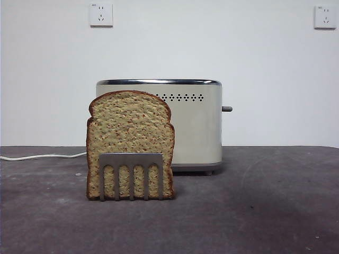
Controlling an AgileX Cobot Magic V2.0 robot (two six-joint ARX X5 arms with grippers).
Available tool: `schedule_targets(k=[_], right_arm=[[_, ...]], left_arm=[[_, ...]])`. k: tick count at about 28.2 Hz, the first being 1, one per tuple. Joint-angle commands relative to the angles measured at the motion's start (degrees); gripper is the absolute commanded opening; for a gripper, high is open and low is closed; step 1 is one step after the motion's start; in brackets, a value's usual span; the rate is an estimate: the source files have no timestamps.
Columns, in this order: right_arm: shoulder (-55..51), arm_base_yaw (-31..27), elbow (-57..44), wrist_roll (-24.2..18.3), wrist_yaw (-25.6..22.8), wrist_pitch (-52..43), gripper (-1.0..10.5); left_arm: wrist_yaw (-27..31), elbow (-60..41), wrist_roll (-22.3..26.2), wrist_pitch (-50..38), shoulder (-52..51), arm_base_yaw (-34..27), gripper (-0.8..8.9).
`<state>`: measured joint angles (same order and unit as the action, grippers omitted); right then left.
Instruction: Pick up a slice of bread from the rack,put the bread on the toaster,press the button
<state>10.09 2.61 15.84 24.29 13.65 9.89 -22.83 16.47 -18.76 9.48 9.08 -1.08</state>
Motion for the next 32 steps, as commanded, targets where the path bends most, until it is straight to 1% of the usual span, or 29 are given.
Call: schedule_targets(k=[1,5,8,12,15,20,23,26,30,31,32], right_arm=[[4.44,0.13,5.18,-2.25,2.62,0.94,-0.1],[11.72,0.13,13.38,-7.91,6.21,6.01,-0.1],[17.64,0.13,20.90,-12.96,8.26,12.59,-0.1],[24.96,0.15,30.67,-19.37,11.80,21.16,-0.1],[29.99,0.13,38.21,-23.74,13.46,28.20,-0.1],[36.89,0.20,49.09,-29.94,13.44,39.45,-0.1],[39.34,0.55,53.37,-32.37,13.42,44.72,-0.1],[40.17,1.42,55.01,-32.85,13.40,46.71,-0.1],[40.17,1.77,55.04,-32.98,13.40,46.84,-0.1],[40.15,1.77,55.04,-32.96,13.40,46.86,-0.1],[40.15,1.77,55.04,-32.98,13.40,46.97,-0.1]], left_arm=[[-3.82,4.42,2.86,0.50,3.96,-0.13,-0.08],[-9.33,11.32,7.28,3.52,10.36,-0.13,-0.08],[-14.32,16.83,11.02,7.32,15.32,-0.13,-0.08],[-19.23,23.34,16.41,13.49,20.57,-0.13,-0.08],[-21.22,28.20,21.35,19.37,23.98,-0.09,-0.08],[-21.16,35.41,28.39,30.53,28.50,0.74,-0.08],[-21.11,37.99,31.12,35.17,30.21,1.77,-0.08],[-20.90,39.56,32.94,38.12,31.17,2.91,-0.08],[-20.74,39.95,33.81,38.60,31.65,3.78,0.02],[-20.72,39.95,33.81,38.53,31.65,3.78,0.65],[-20.72,39.95,33.81,38.34,31.65,3.78,2.70]])
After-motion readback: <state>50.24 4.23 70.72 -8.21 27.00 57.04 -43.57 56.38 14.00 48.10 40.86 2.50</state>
